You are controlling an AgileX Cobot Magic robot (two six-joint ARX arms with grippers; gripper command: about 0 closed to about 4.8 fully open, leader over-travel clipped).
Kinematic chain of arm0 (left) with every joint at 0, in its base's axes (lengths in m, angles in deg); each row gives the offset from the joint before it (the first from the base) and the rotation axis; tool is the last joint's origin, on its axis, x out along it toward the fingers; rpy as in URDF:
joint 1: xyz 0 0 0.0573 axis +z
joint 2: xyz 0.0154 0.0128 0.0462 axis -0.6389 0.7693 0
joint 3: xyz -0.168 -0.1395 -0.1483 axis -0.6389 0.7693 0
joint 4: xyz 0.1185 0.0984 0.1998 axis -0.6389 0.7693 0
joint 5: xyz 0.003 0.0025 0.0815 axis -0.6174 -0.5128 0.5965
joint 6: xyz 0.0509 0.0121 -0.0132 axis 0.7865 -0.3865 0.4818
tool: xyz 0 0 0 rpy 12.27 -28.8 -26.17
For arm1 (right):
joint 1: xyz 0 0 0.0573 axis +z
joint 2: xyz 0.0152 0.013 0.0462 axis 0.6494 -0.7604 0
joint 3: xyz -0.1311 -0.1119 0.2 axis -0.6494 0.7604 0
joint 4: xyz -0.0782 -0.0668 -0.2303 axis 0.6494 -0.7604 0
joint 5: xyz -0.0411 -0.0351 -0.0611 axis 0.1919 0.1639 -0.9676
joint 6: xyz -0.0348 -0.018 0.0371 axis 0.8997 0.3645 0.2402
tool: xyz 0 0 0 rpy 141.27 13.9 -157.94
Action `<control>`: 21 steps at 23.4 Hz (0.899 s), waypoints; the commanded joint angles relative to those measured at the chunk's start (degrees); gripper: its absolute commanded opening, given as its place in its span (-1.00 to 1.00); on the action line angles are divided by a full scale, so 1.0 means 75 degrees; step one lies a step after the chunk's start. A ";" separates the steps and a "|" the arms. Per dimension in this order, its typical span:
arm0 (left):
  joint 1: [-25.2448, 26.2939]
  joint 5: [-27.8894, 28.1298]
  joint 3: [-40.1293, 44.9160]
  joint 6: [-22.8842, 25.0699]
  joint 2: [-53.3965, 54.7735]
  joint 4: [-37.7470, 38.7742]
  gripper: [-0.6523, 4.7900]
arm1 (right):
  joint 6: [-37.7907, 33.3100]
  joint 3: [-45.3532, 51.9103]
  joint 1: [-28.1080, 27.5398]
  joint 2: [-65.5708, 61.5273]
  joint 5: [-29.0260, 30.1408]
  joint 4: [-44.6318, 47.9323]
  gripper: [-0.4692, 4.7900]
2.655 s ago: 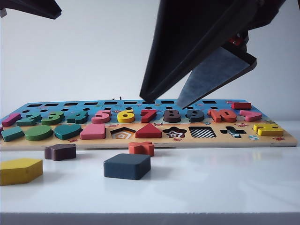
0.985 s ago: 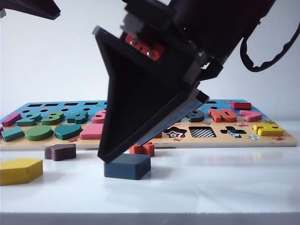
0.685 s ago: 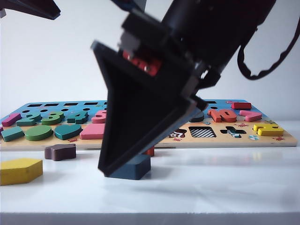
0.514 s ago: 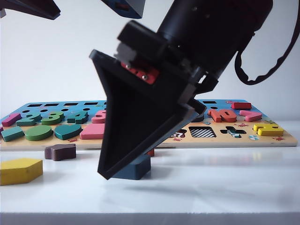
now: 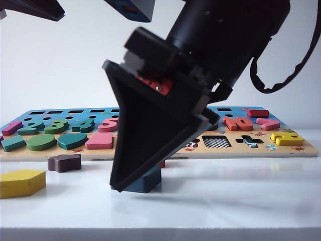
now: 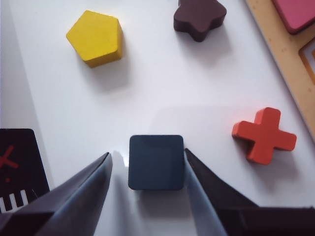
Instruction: Insert the cube into the slot.
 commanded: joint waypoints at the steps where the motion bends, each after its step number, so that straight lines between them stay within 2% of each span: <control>1: 0.0003 -0.0038 -0.0038 0.0029 -0.0006 -0.0029 -0.70 | -0.0023 -0.0020 -0.0017 0.0006 -0.0026 -0.0032 0.09; 9: 0.0003 -0.0038 -0.0038 0.0029 -0.0006 -0.0029 -0.70 | -0.0026 -0.0020 -0.0023 0.0006 -0.0055 -0.0047 -0.17; 11: 0.0003 -0.0038 -0.0038 0.0029 -0.0006 -0.0029 -0.70 | -0.0023 -0.0029 -0.0026 0.0017 -0.0058 0.0012 -0.32; 14: 0.0003 -0.0038 -0.0038 0.0029 -0.0006 -0.0029 -0.70 | -0.0087 -0.0137 -0.0076 0.0210 -0.0283 0.0038 -0.45; 18: 0.0003 -0.0038 -0.0038 0.0029 -0.0006 -0.0032 -0.70 | -0.0358 -0.0498 -0.0254 0.0667 -0.0446 -0.0187 -0.48; 21: 0.0003 -0.0038 -0.0038 0.0032 -0.0006 -0.0035 -0.70 | 0.0163 -0.0702 -0.0597 0.1172 -0.0449 -0.0679 -0.48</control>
